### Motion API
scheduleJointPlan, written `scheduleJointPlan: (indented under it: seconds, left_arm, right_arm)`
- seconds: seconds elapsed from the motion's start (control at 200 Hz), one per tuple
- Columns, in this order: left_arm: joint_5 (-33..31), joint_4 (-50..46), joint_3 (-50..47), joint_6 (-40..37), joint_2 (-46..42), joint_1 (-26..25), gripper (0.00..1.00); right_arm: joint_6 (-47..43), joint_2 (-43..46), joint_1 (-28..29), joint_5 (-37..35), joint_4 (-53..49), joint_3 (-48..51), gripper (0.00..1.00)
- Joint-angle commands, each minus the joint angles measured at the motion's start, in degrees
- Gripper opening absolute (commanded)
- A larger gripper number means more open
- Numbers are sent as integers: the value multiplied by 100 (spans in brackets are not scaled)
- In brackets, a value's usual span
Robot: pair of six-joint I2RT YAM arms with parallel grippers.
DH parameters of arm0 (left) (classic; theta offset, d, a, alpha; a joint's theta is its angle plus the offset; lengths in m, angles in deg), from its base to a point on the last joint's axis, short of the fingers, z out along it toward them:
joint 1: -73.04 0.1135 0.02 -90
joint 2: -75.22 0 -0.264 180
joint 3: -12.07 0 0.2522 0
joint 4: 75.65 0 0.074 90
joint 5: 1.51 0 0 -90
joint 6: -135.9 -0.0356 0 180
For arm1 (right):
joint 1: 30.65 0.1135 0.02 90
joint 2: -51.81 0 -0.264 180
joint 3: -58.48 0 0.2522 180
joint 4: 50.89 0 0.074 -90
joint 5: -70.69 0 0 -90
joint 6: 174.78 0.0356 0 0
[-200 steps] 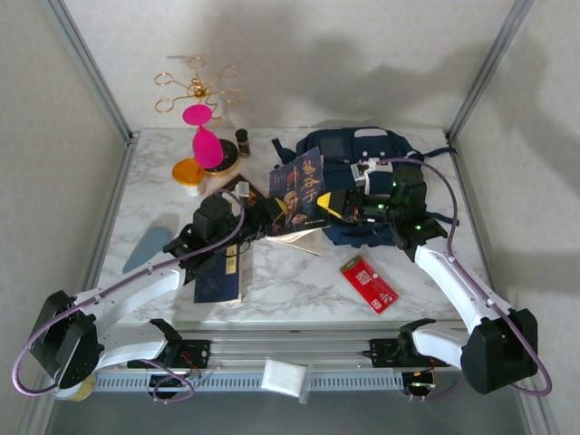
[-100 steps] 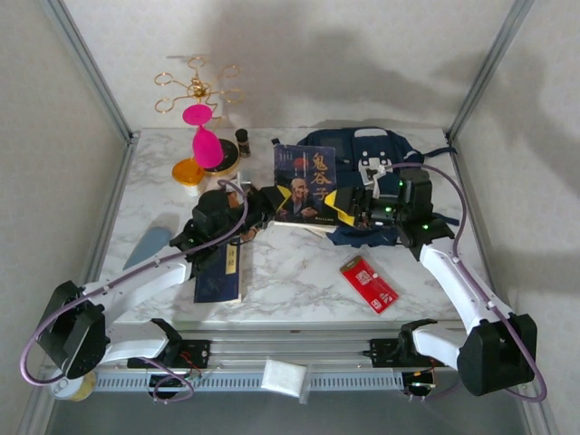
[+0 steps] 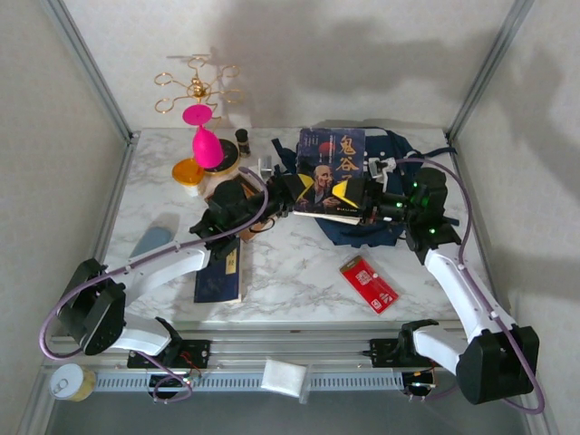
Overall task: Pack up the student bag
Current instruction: Pass the book.
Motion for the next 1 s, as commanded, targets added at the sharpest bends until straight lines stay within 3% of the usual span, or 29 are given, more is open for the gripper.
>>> scheduleJointPlan:
  seconds: [0.0, 0.14, 0.26, 0.36, 0.396, 0.476, 0.636, 0.751, 0.861, 0.996]
  left_arm:
    - [-180, -240, 374, -502, -5, -18, 0]
    - [-200, -409, 406, -635, 65, -14, 0]
    - [-218, -633, 431, -822, 84, -14, 0]
    - [-143, -1001, 627, -1172, 174, -23, 0]
    - [-109, -1162, 743, -1337, 227, -38, 0]
    - [-101, -1531, 966, -1834, 329, -83, 22]
    - [-33, -2888, 1647, -3645, 792, -109, 45]
    - [109, -3925, 2373, -4922, 1506, -209, 47]
    - [298, -4272, 2809, -5935, 2173, -409, 49]
    - [432, -4599, 3509, -6649, 3117, -620, 49]
  right_arm:
    - [-136, 178, -134, 192, -106, -139, 86]
    - [-436, 157, -262, 62, -455, -113, 58]
    - [-789, 52, -420, -99, -899, -141, 24]
    - [-1079, 13, -531, -241, -1173, -181, 6]
    - [-1159, -1, -587, -268, -1244, -201, 3]
    - [-1339, -61, -828, -373, -1489, -264, 0]
    - [-1786, -229, -1777, -692, -2230, -534, 0]
    - [-2103, -304, -2246, -1437, -2747, -736, 0]
    - [-2141, -265, -2532, -2175, -2820, -747, 0]
    - [-2279, -420, -2879, -2860, -2989, -765, 0]
